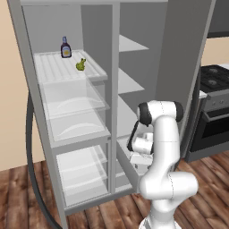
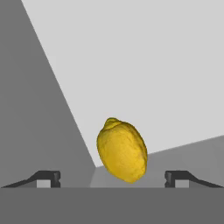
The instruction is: Take the lemon and broccoli from the fridge shelf and place them in the freezer drawer to begin freezing them.
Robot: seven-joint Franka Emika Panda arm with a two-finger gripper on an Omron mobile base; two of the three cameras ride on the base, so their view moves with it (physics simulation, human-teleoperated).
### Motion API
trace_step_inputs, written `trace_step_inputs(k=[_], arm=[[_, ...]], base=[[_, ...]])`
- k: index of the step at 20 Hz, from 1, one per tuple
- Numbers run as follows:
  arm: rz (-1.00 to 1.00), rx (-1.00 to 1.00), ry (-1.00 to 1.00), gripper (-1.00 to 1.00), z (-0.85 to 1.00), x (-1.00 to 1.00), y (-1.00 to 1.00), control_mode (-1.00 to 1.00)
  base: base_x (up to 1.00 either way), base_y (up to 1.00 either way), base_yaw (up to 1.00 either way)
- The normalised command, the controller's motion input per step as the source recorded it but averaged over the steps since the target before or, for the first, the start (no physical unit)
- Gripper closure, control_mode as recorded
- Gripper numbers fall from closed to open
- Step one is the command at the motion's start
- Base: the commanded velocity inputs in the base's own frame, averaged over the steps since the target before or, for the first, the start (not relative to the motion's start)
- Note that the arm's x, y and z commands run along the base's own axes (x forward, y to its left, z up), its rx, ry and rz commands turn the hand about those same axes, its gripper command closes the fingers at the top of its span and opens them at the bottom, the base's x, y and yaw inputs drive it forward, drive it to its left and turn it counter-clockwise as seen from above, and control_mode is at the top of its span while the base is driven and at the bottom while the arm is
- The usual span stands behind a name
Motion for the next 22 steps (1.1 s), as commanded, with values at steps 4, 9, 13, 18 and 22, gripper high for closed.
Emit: trace_step_inputs(k=[4, 9, 13, 18, 22], arm=[[0.0, 0.0, 0.0, -1.0, -0.24, -0.61, 0.0, -1.0], [0.0, 0.0, 0.0, -1.0, -0.03, -0.59, 0.0, -1.0], [0.0, 0.0, -0.02, -1.0, 0.2, -0.25, -0.01, -1.0], [0.0, 0.0, -0.04, -1.0, 0.9, 0.05, -0.04, -1.0], [0.0, 0.0, -0.09, -1.0, 1.0, 0.02, -0.04, -1.0]], base=[[0.0, 0.0, 0.0], [0.0, 0.0, 0.0], [0.0, 0.0, 0.0], [0.0, 0.0, 0.0], [0.0, 0.0, 0.0]])
